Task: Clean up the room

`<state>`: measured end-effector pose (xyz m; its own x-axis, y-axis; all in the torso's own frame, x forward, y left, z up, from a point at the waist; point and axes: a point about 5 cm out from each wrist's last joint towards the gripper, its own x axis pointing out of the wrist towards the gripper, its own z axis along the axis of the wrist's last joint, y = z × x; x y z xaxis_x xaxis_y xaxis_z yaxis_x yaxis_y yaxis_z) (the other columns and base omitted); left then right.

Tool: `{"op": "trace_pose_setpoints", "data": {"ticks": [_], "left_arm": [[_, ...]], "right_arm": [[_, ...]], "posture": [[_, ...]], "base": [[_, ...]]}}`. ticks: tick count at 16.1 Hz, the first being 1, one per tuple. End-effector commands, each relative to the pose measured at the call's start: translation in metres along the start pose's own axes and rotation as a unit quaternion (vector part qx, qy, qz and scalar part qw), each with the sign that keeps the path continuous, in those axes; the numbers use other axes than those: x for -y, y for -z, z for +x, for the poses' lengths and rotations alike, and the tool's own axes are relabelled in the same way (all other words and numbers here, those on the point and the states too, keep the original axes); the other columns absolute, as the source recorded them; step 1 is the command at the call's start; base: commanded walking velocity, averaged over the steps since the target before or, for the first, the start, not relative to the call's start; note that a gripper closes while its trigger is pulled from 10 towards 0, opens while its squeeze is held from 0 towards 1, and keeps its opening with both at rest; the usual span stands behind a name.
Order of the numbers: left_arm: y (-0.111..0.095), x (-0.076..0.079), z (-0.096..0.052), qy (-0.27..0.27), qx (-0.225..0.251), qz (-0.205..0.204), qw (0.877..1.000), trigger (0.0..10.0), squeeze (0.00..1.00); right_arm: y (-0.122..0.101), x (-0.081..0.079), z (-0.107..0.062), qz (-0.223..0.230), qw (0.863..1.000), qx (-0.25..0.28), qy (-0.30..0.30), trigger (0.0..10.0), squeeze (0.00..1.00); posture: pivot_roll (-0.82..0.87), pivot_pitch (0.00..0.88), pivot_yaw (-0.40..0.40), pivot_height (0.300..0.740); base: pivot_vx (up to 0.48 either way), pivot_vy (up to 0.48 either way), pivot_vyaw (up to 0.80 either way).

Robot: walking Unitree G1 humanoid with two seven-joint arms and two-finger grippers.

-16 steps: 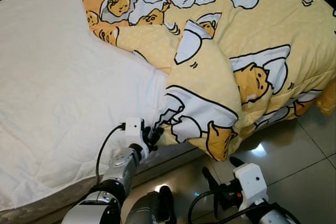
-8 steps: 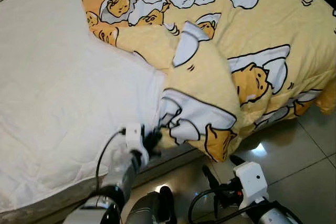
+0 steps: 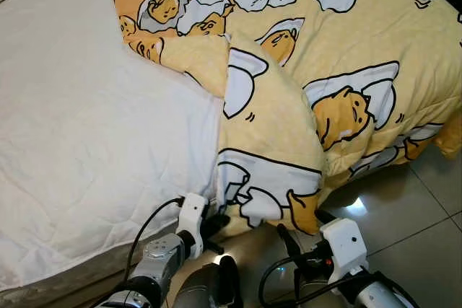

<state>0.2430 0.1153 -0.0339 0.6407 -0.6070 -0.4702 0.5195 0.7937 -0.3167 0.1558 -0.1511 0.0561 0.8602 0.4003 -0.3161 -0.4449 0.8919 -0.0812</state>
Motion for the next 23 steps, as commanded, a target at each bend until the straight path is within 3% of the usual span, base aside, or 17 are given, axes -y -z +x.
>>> {"op": "trace_pose_setpoints", "data": {"ticks": [1,7,11,14,20,23], "left_arm": [[0.013,-0.001,-0.008,0.025,-0.026,0.014,0.999,0.0,0.0],[0.023,0.018,-0.012,0.145,-0.051,0.086,0.984,0.0,0.0],[0.015,0.036,-0.009,0.268,-0.049,0.085,0.959,0.0,0.0],[0.022,0.047,-0.015,0.357,-0.086,0.081,0.926,0.0,0.0],[0.039,0.049,-0.029,0.404,-0.141,0.111,0.897,0.0,0.0],[0.048,0.048,-0.036,0.407,-0.165,0.125,0.889,0.0,0.0]], "right_arm": [[-0.002,-0.003,-0.002,0.01,1.0,0.003,-0.009,10.0,0.31],[-0.006,-0.001,0.002,0.01,1.0,0.01,-0.011,10.0,0.31],[-0.007,0.001,0.004,0.008,1.0,0.012,-0.014,10.0,0.32],[-0.008,0.002,0.005,0.007,1.0,0.012,-0.015,10.0,0.32],[-0.009,0.002,0.005,0.006,1.0,0.011,-0.017,10.0,0.32],[-0.009,0.002,0.005,0.006,1.0,0.01,-0.019,10.0,0.32]], "posture": [[-0.3,0.228,0.216,0.74],[-0.3,0.232,0.212,0.74],[-0.29,0.231,0.205,0.74],[-0.29,0.231,0.202,0.74],[-0.3,0.231,0.2,0.74],[-0.29,0.233,0.197,0.74]], "base": [[0.0,0.0,0.0],[0.0,0.0,0.0],[0.0,0.0,0.0],[0.0,0.0,0.0],[0.0,0.0,0.0],[0.0,0.0,0.0]]}}
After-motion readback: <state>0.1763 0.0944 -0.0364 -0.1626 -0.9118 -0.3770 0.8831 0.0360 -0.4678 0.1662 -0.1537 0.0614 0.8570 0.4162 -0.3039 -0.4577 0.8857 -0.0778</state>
